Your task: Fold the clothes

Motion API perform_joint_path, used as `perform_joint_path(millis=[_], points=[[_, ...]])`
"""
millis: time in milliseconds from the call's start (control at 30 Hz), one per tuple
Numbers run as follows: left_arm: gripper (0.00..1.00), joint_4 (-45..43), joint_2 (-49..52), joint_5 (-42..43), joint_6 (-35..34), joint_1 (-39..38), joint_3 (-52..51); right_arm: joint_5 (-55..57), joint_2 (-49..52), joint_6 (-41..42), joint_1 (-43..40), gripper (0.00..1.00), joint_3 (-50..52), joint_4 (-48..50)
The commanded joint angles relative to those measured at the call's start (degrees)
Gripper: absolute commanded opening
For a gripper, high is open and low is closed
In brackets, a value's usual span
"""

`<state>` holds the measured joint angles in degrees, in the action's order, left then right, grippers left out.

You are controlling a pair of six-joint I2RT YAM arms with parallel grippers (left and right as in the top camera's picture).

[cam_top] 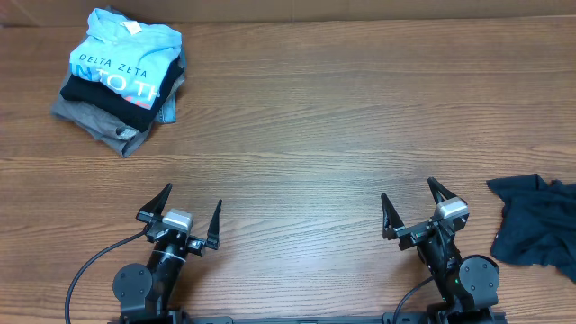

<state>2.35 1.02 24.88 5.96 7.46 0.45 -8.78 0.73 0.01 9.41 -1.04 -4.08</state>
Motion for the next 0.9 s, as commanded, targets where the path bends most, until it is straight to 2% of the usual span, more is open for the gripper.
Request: perform_joint_path(millis=[0, 867], points=[[1.0, 0.1, -0.7, 0.6, -0.8, -0.4, -0.2, -0.1, -0.6, 0.0, -0.2, 1.0, 0.6, 0.3], [1.0, -1.0, -0.7, 0.7, -0.8, -0.4, -0.2, -0.3, -0.6, 0.0, -0.2, 1.0, 0.6, 0.3]])
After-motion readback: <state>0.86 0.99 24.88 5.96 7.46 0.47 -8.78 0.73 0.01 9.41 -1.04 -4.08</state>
